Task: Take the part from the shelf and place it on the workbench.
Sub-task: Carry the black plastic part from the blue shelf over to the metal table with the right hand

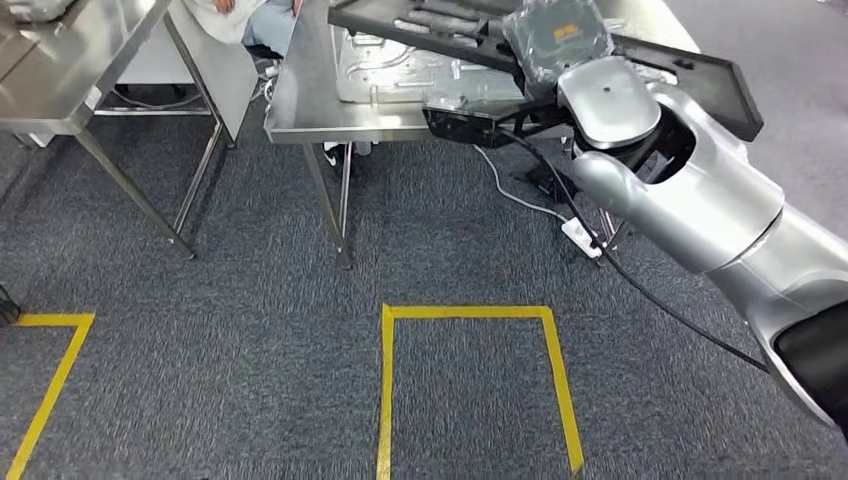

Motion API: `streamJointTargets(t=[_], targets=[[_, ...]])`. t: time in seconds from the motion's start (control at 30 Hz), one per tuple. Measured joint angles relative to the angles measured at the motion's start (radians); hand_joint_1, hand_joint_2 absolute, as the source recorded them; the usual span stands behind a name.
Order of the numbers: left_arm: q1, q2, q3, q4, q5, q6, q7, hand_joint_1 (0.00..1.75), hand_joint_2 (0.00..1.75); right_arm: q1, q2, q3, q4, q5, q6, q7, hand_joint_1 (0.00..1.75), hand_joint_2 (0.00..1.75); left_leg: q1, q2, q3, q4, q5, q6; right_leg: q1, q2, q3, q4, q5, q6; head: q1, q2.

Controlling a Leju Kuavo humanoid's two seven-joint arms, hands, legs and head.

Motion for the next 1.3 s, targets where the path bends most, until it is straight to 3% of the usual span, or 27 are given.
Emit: streamJointTargets(t=[0.07,0.13,0.2,0.27,0.3,0.33,0.37,0.43,0.53,0.63,0.73,0.77,0.8,0.83,0.9,0.97,1.07,1.13,1.23,1.3], targets=[[0.001,-0.002,0.0,0.0,0.0,0.001,0.001,0.0,1.75,0.002,0.0,0.0,0.001,0.0,0.0,0.001,1.75,1.75,0.002,0.002,0.002,0.0,-0.006,-0.009,-0.001,0.0,0.004,-0.003,-0.001,-0.013,0.0,0.0],[0.001,-0.003,0.0,0.0,0.0,0.0,0.003,0.0,1.75,0.001,0.001,0.001,0.001,0.0,-0.002,0.002,1.75,1.75,0.003,0.006,-0.023,0.054,-0.036,-0.017,-0.004,0.0,0.012,-0.008,-0.002,-0.025,-0.002,0.0],[0.001,-0.003,0.0,0.0,-0.001,0.0,0.005,0.0,1.75,0.003,0.001,0.001,0.003,0.0,-0.003,0.003,1.75,1.75,0.004,0.009,-0.09,0.18,-0.084,-0.021,-0.001,0.0,0.018,-0.009,-0.007,-0.034,-0.005,0.0],[0.002,-0.002,0.0,0.0,-0.001,0.0,0.008,0.0,1.75,0.01,0.001,0.003,0.004,0.0,-0.003,0.003,1.75,1.75,0.003,0.009,-0.151,0.274,-0.097,-0.021,0.004,0.001,0.026,-0.009,-0.013,-0.038,-0.005,0.0],[0.002,-0.002,0.0,0.0,-0.001,-0.001,0.008,0.0,1.75,0.013,0.001,0.004,0.004,0.0,-0.003,0.002,1.75,1.75,0.002,0.009,-0.158,0.269,-0.076,-0.017,0.006,0.002,0.031,-0.009,-0.017,-0.039,-0.005,0.0],[0.002,-0.003,0.0,0.0,-0.001,-0.001,0.009,0.0,1.75,0.015,0.002,0.005,0.005,0.0,-0.003,0.002,1.75,1.75,0.001,0.009,-0.144,0.224,-0.039,-0.012,0.008,0.002,0.037,-0.009,-0.021,-0.039,-0.005,0.0],[0.003,-0.003,0.0,0.0,0.0,-0.001,0.009,0.0,1.75,0.015,0.002,0.005,0.005,0.0,-0.004,0.002,1.75,1.75,-0.002,0.009,-0.117,0.154,0.003,-0.004,0.01,0.002,0.044,-0.009,-0.026,-0.039,-0.005,0.0],[0.002,0.0,0.0,-0.001,0.0,-0.001,0.009,0.0,1.75,0.012,0.002,0.005,0.006,0.0,-0.006,0.002,1.75,1.75,-0.012,0.01,-0.062,0.035,0.048,0.012,0.012,0.002,0.052,-0.011,-0.033,-0.035,-0.004,0.0],[0.0,0.003,0.0,-0.001,0.0,-0.001,0.009,0.0,1.75,0.012,0.002,0.005,0.008,0.0,-0.008,0.002,1.75,1.75,-0.022,0.01,-0.038,-0.009,0.048,0.023,0.009,0.002,0.056,-0.017,-0.036,-0.02,-0.005,0.0],[0.002,0.003,0.0,-0.001,0.0,-0.002,0.01,0.0,1.75,0.012,0.002,0.005,0.01,0.0,-0.008,0.002,1.75,1.75,-0.013,0.013,-0.014,-0.04,0.056,0.032,0.008,0.0,0.043,0.018,-0.059,-0.005,-0.002,0.0],[-0.001,0.002,0.0,-0.001,0.0,-0.003,0.01,0.0,1.75,0.015,0.002,0.007,0.013,0.0,-0.009,0.001,1.75,1.75,-0.01,0.014,-0.004,-0.045,0.052,0.038,0.003,0.0,-0.054,0.192,-0.126,0.007,0.001,0.0],[-0.002,0.002,0.0,-0.001,0.0,-0.004,0.01,0.0,1.75,0.019,0.002,0.009,0.015,0.0,-0.009,0.0,1.75,1.75,-0.009,0.013,-0.003,-0.042,0.048,0.038,0.001,-0.001,-0.082,0.234,-0.131,0.012,0.001,0.0],[-0.002,0.001,0.0,-0.001,0.0,-0.004,0.01,0.0,1.75,0.023,0.002,0.011,0.016,0.0,-0.009,0.0,1.75,1.75,-0.008,0.012,-0.002,-0.039,0.044,0.036,-0.003,-0.001,-0.095,0.24,-0.116,0.016,0.001,0.0],[-0.002,0.0,0.0,-0.001,0.0,-0.004,0.01,0.0,1.75,0.024,0.002,0.013,0.018,0.0,-0.009,0.0,1.75,1.75,-0.005,0.011,-0.001,-0.032,0.037,0.032,-0.007,-0.001,-0.089,0.209,-0.085,0.02,0.001,0.0],[0.0,-0.003,0.0,-0.001,0.0,-0.004,0.01,0.0,1.75,0.021,0.002,0.017,0.022,0.0,-0.009,0.0,1.75,1.75,-0.001,0.007,-0.003,-0.012,0.019,0.02,-0.013,-0.002,-0.045,0.093,-0.019,0.028,0.002,0.0],[0.0,-0.003,0.0,-0.001,0.0,-0.004,0.01,0.0,1.75,0.016,0.002,0.021,0.025,0.0,-0.01,0.0,1.75,1.75,-0.003,0.005,-0.01,0.009,0.004,0.007,-0.013,-0.001,-0.014,0.024,0.0,0.021,0.002,0.0],[-0.002,-0.005,0.0,-0.001,0.0,-0.005,0.01,0.0,1.75,0.017,0.003,0.024,0.029,0.0,-0.011,-0.002,1.75,1.75,-0.003,0.005,-0.011,0.011,-0.004,-0.007,-0.008,0.001,-0.007,0.015,-0.01,-0.004,0.002,0.0],[-0.001,-0.006,0.0,-0.001,0.0,-0.005,0.01,0.0,1.75,0.016,0.003,0.023,0.03,0.0,-0.012,-0.003,1.75,1.75,0.0,0.007,-0.023,0.044,-0.026,-0.015,-0.009,0.002,0.0,0.01,-0.011,-0.017,-0.001,0.0],[-0.001,-0.006,0.0,-0.001,0.0,-0.005,0.011,0.0,1.75,0.017,0.005,0.023,0.032,0.0,-0.013,-0.005,1.75,1.75,0.001,0.009,-0.111,0.216,-0.094,-0.021,-0.007,0.004,0.009,0.007,-0.016,-0.029,-0.005,0.0],[-0.001,-0.007,0.0,-0.001,0.0,-0.005,0.012,0.0,1.75,0.023,0.007,0.024,0.034,0.0,-0.013,-0.007,1.75,1.75,0.0,0.009,-0.158,0.281,-0.095,-0.018,-0.001,0.006,0.017,0.007,-0.022,-0.033,-0.005,0.0]])
